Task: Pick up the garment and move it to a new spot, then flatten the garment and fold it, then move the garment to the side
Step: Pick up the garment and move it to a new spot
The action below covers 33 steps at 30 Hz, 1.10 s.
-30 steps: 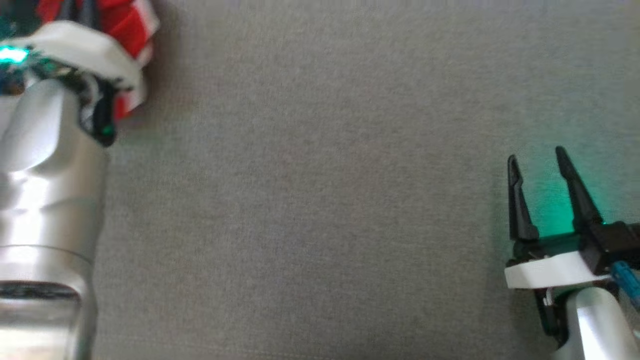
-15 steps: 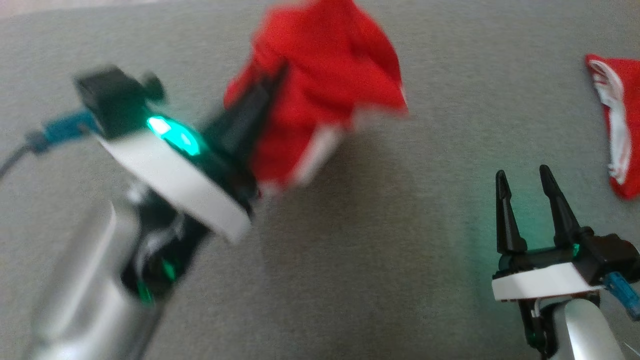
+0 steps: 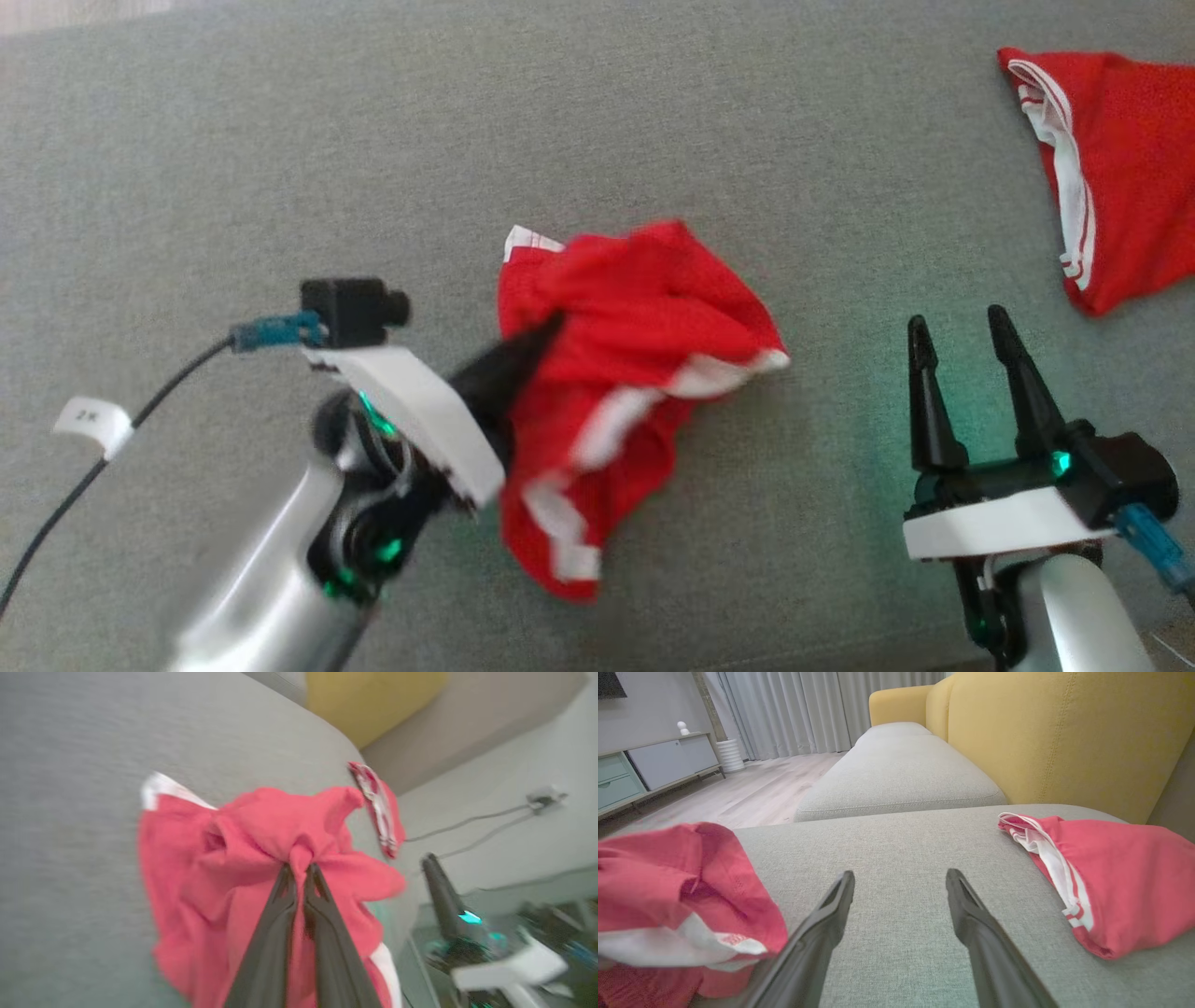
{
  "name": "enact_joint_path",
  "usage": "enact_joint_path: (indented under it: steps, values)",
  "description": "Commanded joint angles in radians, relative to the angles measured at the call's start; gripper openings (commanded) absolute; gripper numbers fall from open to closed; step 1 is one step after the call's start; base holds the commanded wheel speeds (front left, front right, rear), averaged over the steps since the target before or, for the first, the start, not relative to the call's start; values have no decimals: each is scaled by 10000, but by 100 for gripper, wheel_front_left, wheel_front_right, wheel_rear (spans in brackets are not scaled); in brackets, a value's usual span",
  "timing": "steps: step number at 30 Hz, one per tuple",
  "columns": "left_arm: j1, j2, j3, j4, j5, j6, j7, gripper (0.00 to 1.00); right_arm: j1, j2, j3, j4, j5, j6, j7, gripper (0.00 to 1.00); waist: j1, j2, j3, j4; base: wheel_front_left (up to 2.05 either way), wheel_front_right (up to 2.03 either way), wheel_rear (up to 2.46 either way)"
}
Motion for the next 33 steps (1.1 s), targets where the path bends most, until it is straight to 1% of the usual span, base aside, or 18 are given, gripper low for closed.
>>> enact_joint_path:
  steps: [1, 3, 6, 9, 10, 11, 12, 13, 16, 18, 19, 21, 25, 26, 28, 33]
  values:
    - [-929, -30, 569, 391, 472, 78, -424, 0, -240, -25, 289, -270, 64, 67, -110, 100, 0, 0, 37, -25, 0, 0, 0]
    - [-1481, -369, 664, 1632, 952, 151, -1061, 0, -256, -25, 373, -245, 38, 67, -110, 100, 0, 0, 45, -46, 0, 0, 0]
    - [-2169, -808, 717, 3254, 1401, 127, -1821, 0, -244, -25, 593, -178, 3, 67, -110, 100, 0, 0, 56, -102, 0, 0, 0]
    - [-2605, -1177, 743, 4483, 1544, -211, -2478, 0, -209, -25, 707, -138, 22, 67, -110, 100, 0, 0, 34, -160, 0, 0, 0]
    - [-2709, -1246, 758, 4826, 1640, -275, -2737, 2, -190, -24, 732, -119, 23, 67, -110, 100, 0, 0, 20, -173, 0, 0, 0]
    - [-2810, -1279, 725, 5111, 1816, -347, -3033, 41, -166, -24, 758, -94, 25, 67, -110, 100, 0, 0, 5, -179, 0, 0, 0]
    - [-2890, -1300, 672, 5340, 2037, -430, -3400, 92, -134, -24, 777, -66, 29, 67, -110, 100, 0, 0, -33, -170, 0, 0, 0]
    - [-2929, -1328, 639, 5541, 2228, -494, -3785, 100, -98, -24, 790, -42, 28, 67, -110, 100, 0, 0, -75, -163, 0, 0, 0]
    - [-2938, -1253, 434, 5850, 3014, -639, -5105, 100, 8, -24, 769, 8, 4, 67, -110, 100, 0, 0, -271, -106, 0, 0, 0]
    - [-2865, -1023, 112, 5824, 3913, -639, -6201, 100, 68, -24, 688, 11, -58, 67, -110, 100, 0, 0, -456, -48, 0, 0, 0]
    - [-2748, -979, 54, 5782, 4205, -580, -6723, 100, 97, -24, 618, -4, -91, 67, -110, 100, 0, 0, -568, 1, 0, 0, 0]
    - [-2391, -971, 79, 5624, 4520, -417, -7209, 100, 187, -24, 471, -14, -134, 67, -110, 100, 0, 0, -782, 102, 0, 0, 0]
    - [-1335, -865, 423, 4880, 5032, -36, -7467, 100, 334, -24, 230, -71, -234, 67, -110, 100, 0, 0, -1168, 303, 0, 0, 0]
    - [-1335, -865, 423, 4880, 5032, -36, -7467, 100, 334, -24, 230, -71, -234, 67, -110, 100, 0, 0, -1168, 303, 0, 0, 0]
    - [-627, -881, 871, 4218, 5270, 166, -7479, 100, 397, -24, 74, -93, -266, 67, -110, 100, 0, 0, -1338, 421, 0, 0, 0]
    - [1262, -968, 1951, 2794, 6330, 540, -7484, 100, 608, -24, -291, -84, -409, 67, -110, 100, 0, 0, -1687, 711, 0, 0, 0]
